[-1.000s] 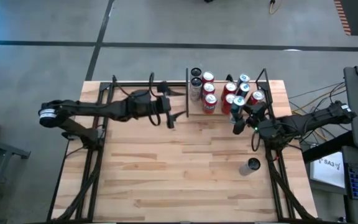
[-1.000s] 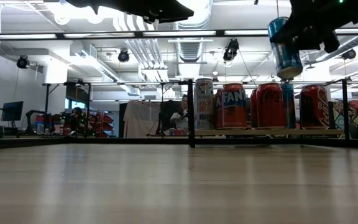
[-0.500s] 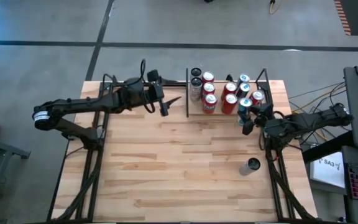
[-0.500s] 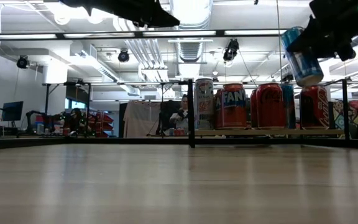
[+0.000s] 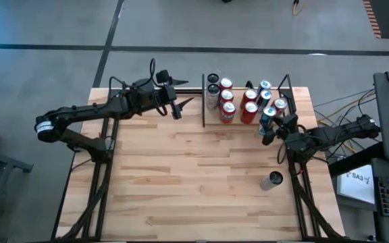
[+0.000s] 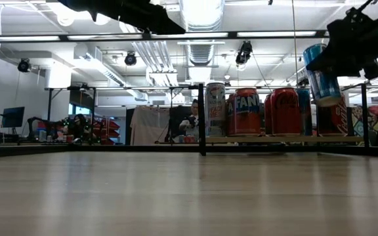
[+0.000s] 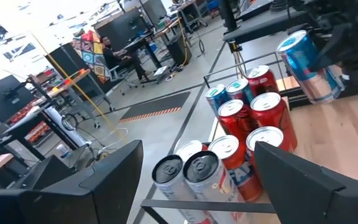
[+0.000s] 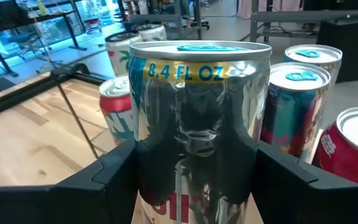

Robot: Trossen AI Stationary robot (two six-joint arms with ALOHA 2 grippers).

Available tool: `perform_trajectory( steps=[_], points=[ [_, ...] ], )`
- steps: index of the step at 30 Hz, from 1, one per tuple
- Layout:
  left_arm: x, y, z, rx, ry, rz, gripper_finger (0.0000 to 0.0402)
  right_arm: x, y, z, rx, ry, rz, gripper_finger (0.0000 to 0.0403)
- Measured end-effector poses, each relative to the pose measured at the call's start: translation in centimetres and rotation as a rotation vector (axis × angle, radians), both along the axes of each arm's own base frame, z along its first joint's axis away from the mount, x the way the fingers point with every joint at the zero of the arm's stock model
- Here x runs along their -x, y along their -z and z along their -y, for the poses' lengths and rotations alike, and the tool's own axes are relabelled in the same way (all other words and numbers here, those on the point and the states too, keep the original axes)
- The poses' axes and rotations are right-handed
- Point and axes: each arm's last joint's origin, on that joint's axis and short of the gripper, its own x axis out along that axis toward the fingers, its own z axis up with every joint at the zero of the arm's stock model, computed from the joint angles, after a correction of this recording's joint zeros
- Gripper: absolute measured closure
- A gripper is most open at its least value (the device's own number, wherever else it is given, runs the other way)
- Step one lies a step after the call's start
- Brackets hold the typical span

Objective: Place canned beverage on shelf
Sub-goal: Put the blue soda can on the shelf aligned with the other blue soda cans

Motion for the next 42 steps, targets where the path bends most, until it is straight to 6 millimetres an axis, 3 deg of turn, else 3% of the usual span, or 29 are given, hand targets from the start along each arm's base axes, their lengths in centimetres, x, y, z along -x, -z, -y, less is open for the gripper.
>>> perform_trajectory(
  steps=[14,32,42],
  points=[
    [0.7,0.0,-1.7,-0.009,-0.058,-0.005,0.0109,-0.1,2.9,0.1,0.032,0.109,0.027,0.0167],
    [0.8,0.0,-2.4,-0.024,-0.083,0.010,0.0109,-0.5,3.3,0.1,0.052,0.187,0.104,0.0166],
    [0.9,0.0,-2.7,-0.036,-0.092,0.007,0.0109,-1.4,4.2,-0.1,0.110,0.216,0.010,0.0166]
  ],
)
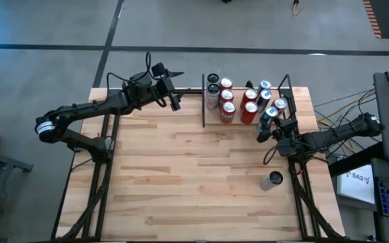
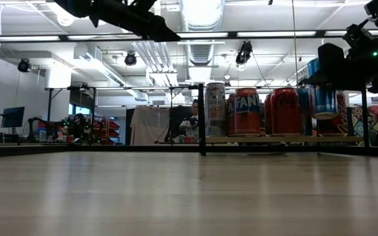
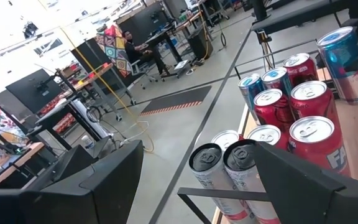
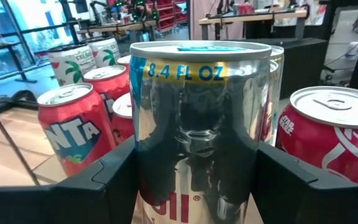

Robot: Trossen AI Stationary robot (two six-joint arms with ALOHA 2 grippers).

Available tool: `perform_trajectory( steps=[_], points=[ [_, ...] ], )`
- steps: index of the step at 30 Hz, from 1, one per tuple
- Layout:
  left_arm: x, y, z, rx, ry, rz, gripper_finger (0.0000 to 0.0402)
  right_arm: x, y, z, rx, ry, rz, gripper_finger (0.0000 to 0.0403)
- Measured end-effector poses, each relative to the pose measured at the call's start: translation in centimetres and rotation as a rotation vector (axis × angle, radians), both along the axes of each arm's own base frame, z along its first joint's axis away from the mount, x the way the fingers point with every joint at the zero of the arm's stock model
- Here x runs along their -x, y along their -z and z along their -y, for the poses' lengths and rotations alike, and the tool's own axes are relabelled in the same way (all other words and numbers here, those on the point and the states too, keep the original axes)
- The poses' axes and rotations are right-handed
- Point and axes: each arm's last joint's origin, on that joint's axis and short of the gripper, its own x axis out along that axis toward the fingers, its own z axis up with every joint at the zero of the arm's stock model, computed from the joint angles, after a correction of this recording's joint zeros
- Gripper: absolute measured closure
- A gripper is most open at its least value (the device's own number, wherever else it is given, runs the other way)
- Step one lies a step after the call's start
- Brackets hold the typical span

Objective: Place canned beverage on shelf
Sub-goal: Put the blue soda can on the shelf aligned with the other blue soda cans

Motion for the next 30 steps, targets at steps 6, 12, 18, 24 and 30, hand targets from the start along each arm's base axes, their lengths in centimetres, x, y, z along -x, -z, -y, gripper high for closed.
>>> perform_trajectory(
  steps=[6,12,18,24,30],
  points=[
    [0.1,0.1,-0.2,0.001,-0.008,-0.003,0.0109,-0.3,0.5,-0.1,0.023,0.031,-0.030,0.0166],
    [0.2,0.1,-0.5,0.001,-0.017,-0.003,0.0109,-0.6,1.0,-0.1,0.036,0.053,-0.049,0.0166],
    [0.3,0.1,-0.5,-0.007,-0.019,-0.010,0.0109,-0.7,1.3,-0.1,0.069,0.110,-0.026,0.0166],
    [0.3,0.1,-0.6,-0.014,-0.021,-0.014,0.0109,-0.8,1.5,-0.2,0.056,0.118,0.004,0.0166],
    [0.4,0.1,-0.7,-0.026,-0.023,-0.021,0.0109,-0.9,1.4,-0.2,0.050,0.116,0.012,0.0165]
  ],
)
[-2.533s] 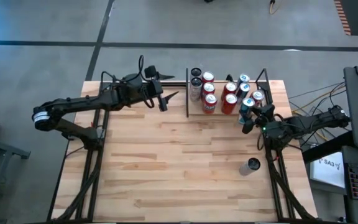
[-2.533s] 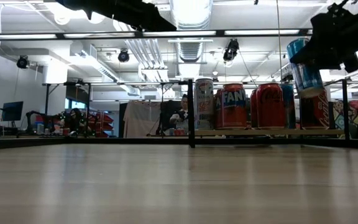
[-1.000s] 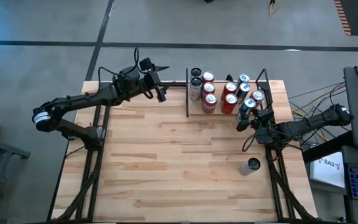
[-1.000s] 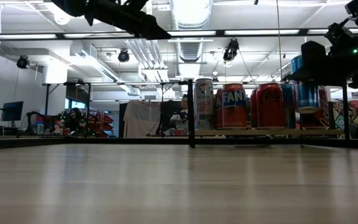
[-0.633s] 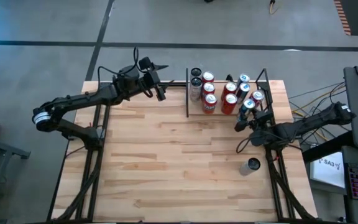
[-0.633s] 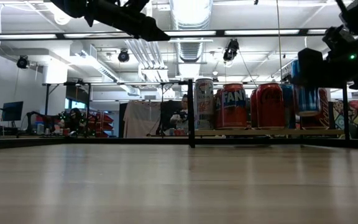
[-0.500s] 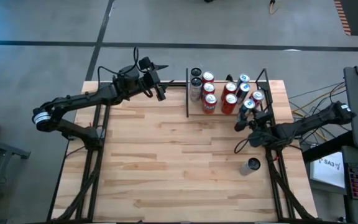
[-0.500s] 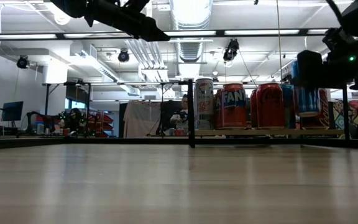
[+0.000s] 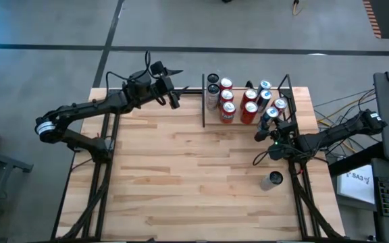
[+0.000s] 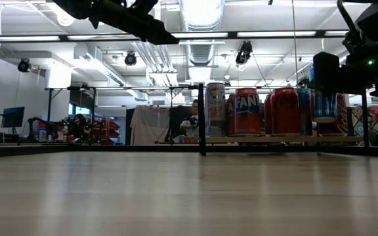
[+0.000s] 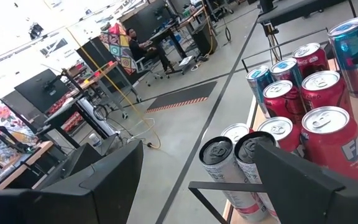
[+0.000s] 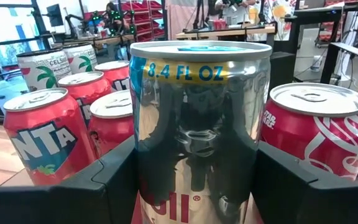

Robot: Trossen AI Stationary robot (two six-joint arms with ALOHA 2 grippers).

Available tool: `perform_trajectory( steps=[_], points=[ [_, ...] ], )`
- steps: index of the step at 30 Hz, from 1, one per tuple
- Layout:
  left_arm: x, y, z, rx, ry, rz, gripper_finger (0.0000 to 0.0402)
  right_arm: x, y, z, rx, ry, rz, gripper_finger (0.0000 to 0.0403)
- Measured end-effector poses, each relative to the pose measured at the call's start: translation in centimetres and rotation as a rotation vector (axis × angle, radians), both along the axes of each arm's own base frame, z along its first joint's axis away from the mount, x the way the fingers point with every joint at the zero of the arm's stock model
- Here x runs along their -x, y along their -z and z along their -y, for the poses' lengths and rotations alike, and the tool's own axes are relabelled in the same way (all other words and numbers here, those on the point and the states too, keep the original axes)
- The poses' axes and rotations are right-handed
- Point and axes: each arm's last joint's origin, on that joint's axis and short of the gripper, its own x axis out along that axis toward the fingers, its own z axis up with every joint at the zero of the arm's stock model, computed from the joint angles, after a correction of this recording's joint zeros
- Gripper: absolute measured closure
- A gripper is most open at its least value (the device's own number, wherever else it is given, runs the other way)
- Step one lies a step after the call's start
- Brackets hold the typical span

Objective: Place canned beverage on shelf
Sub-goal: Put the blue soda can on the shelf aligned with the other blue soda cans

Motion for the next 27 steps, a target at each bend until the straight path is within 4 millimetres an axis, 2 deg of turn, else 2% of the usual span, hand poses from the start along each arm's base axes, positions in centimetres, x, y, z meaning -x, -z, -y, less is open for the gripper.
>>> perform_trajectory(
  steps=[6,27],
  points=[
    [0.1,0.0,-0.2,-0.004,-0.006,-0.002,0.0109,-0.3,-0.1,-0.1,-0.013,-0.005,0.030,0.0165],
    [0.6,0.0,-1.1,-0.019,-0.039,-0.013,0.0109,-1.2,0.8,0.0,0.004,0.024,-0.024,0.0165]
  ],
)
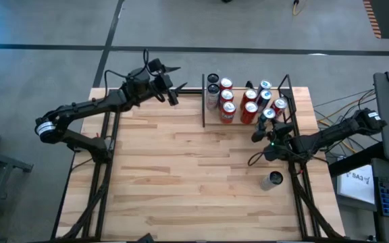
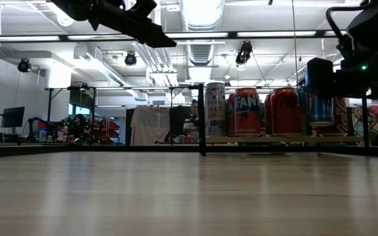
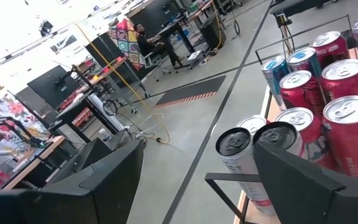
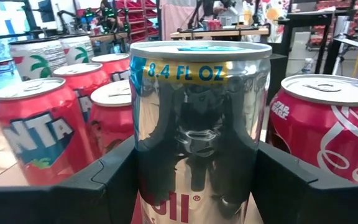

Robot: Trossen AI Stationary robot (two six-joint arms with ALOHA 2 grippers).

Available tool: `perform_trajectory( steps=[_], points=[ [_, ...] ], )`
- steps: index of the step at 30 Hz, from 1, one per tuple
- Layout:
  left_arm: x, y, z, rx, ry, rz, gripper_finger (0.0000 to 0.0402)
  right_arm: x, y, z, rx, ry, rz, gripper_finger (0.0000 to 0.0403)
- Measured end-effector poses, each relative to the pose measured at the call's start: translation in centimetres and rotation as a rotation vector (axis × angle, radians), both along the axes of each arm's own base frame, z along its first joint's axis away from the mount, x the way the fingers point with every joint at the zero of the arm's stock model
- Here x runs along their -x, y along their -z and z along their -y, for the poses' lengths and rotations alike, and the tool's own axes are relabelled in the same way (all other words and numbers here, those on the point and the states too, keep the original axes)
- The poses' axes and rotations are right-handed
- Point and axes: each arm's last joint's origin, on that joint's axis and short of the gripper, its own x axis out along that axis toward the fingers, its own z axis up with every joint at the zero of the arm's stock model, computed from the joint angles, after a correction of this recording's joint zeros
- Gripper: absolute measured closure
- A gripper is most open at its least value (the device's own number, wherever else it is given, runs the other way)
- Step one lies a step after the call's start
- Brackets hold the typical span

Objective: Place canned beverage on shelf
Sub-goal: Put the blue soda can on the shelf aligned with the other blue soda cans

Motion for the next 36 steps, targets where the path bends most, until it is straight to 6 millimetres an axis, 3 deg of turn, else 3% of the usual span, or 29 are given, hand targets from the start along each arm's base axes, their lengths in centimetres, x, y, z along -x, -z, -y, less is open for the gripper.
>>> perform_trajectory(
  steps=[19,36],
  points=[
    [0.5,0.0,-0.8,-0.036,-0.021,-0.025,0.0109,-0.5,0.4,1.0,-0.016,0.069,-0.001,0.0165],
    [1.8,0.0,-2.6,0.074,0.225,0.046,0.0109,-0.6,0.8,1.8,-0.025,0.121,-0.009,0.0165]
  ],
)
